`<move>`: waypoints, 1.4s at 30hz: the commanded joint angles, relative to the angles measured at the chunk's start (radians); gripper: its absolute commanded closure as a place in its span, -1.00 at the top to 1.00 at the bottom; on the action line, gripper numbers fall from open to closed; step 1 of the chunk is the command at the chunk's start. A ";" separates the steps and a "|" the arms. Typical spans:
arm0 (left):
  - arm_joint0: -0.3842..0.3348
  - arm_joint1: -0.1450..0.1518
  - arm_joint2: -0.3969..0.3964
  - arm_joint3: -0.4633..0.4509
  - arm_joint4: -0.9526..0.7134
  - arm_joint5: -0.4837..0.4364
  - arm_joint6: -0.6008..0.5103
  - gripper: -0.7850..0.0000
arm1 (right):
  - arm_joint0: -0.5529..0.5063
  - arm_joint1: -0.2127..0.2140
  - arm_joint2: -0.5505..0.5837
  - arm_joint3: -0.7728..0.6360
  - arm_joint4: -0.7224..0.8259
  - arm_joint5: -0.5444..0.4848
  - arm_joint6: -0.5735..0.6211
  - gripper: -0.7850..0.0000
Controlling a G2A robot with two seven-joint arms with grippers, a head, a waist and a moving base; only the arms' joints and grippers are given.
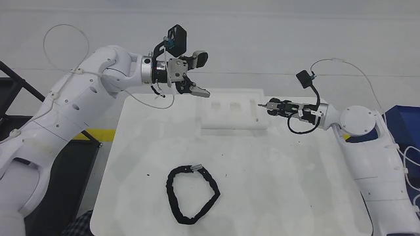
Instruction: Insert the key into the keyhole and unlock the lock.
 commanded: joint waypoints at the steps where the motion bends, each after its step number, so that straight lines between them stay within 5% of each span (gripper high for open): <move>1: 0.010 0.000 0.000 0.000 0.001 0.014 0.000 1.00 | 0.000 0.000 0.000 0.000 0.000 0.000 0.000 -1.00; 19: 0.230 0.020 0.025 -0.035 0.284 0.000 0.184 1.00 | 0.000 0.000 0.000 0.000 0.000 0.000 0.000 -1.00; 42: 0.210 0.003 0.237 0.050 0.501 0.000 0.361 1.00 | 0.000 0.000 0.000 0.000 0.000 0.000 0.000 -1.00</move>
